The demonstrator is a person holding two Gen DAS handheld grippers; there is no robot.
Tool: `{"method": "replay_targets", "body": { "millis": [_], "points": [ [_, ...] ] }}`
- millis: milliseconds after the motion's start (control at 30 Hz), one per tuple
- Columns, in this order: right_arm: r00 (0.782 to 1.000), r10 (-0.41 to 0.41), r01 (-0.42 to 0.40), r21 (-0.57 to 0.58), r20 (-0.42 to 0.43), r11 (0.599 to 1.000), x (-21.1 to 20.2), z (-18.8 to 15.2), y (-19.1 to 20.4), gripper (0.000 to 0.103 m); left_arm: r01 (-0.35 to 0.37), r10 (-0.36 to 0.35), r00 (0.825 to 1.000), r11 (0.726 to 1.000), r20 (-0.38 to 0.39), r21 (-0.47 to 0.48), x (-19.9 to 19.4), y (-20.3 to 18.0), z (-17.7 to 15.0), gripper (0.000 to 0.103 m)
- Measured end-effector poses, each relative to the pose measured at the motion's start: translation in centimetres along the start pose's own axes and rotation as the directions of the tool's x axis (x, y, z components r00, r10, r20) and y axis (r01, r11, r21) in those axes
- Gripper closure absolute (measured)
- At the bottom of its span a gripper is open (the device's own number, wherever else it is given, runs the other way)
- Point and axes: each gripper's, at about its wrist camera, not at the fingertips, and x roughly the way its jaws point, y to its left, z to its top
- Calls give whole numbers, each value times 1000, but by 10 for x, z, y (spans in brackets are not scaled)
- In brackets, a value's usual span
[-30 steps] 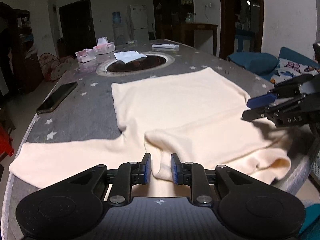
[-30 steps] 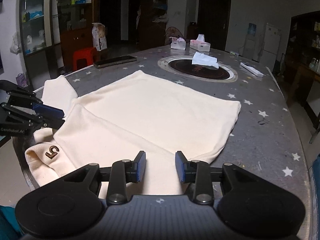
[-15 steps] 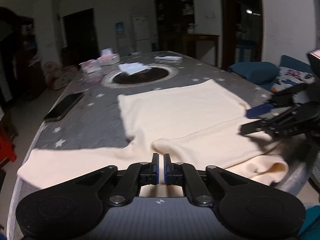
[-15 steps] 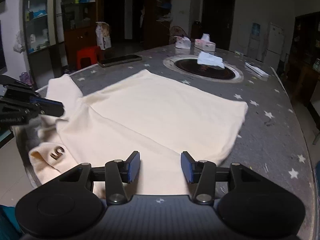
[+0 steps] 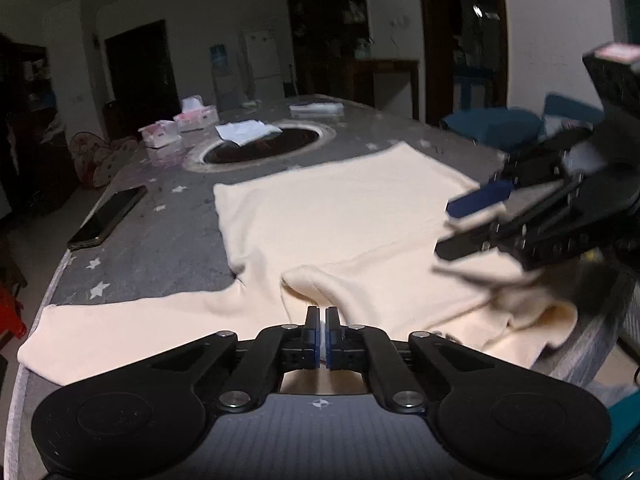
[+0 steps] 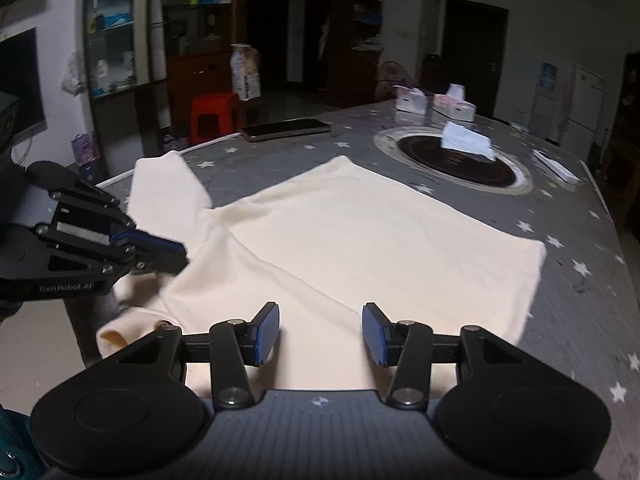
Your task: Fold clothes
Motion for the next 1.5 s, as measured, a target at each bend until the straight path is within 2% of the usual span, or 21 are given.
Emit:
{"method": "replay_targets", "body": {
  "millis": [133,367,567,700,800,867,967,1000,1067,1133,1233,1367,1500],
  "points": [
    [1000,30,-29,-40,3,999,7,9,11,56,-26,28,999,998,44,-54,-12,7,0,101],
    [996,92,-91,-69,16,994,29,26,28,56,-29,31,999,995,13,-96,-15,13,-6,100],
    [993,116,-117,-122,-20,986,58,30,49,56,-49,51,999,993,18,-111,-21,21,-8,98],
    [992,126,-126,-142,-10,982,56,34,56,56,-102,104,995,984,6,-147,-21,36,-12,98],
    [990,141,-139,-131,4,982,49,36,53,56,-176,176,984,965,-20,-196,-20,55,-13,95],
    [988,151,-148,-124,13,981,44,37,52,56,-234,231,972,944,-40,-231,-18,69,-13,91],
    [983,185,-186,-114,-16,976,51,36,54,58,-324,319,946,908,-63,-266,-17,89,-13,86],
    [981,194,-196,-114,-28,974,54,35,55,58,-359,353,933,889,-74,-284,-16,98,-13,84],
    [979,201,-204,-119,-32,972,57,33,59,58,-419,410,907,851,-99,-317,-15,114,-15,73],
    [979,203,-205,-112,-25,972,53,35,58,58,-480,468,875,807,-125,-343,-13,132,-16,65],
    [979,201,-201,-114,-11,973,44,39,57,57,-547,522,835,750,-176,-372,-6,156,-18,62],
    [980,201,-199,-106,8,974,31,41,53,57,-587,540,808,701,-237,-404,6,178,-22,60],
    [982,189,-186,-92,27,978,18,41,48,57,-587,535,807,688,-248,-427,14,185,-24,61]
  ]
}}
